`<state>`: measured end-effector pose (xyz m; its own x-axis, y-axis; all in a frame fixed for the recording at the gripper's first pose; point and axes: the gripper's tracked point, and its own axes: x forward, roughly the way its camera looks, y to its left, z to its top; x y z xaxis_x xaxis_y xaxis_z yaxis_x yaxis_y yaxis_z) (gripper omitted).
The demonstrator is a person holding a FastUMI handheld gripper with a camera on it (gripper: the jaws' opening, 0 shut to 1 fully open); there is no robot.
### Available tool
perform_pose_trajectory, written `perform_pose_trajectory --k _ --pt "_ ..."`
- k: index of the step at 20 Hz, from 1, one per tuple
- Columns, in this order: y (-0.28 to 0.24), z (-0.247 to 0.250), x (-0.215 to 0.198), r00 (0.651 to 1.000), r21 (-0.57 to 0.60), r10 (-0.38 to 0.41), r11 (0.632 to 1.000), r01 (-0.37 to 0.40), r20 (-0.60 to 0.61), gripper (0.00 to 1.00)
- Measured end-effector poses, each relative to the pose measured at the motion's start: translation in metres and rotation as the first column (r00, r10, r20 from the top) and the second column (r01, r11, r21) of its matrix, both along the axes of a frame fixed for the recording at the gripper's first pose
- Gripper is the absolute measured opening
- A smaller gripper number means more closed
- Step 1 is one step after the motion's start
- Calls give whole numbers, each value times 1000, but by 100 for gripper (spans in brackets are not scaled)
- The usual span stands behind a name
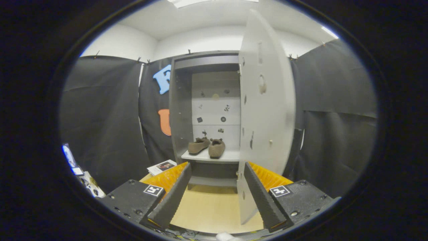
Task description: Open the shoe cabinet door, grab the shoes and put them into the shoe cabinet, then close the shoe cabinet door.
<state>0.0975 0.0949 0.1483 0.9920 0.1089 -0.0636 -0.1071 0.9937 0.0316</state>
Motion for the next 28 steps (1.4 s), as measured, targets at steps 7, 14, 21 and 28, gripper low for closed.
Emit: perform_pose_trajectory --k 7,14,21,28 --pt "-104 -1 -13 998 35 -56 998 56 2 100" --pt "-171 -7 32 1000 56 17 998 -16 -13 100" --pt "-165 -6 69 980 40 200 979 -199 -14 99" --pt "-133 -5 59 972 11 234 972 -234 -18 95"
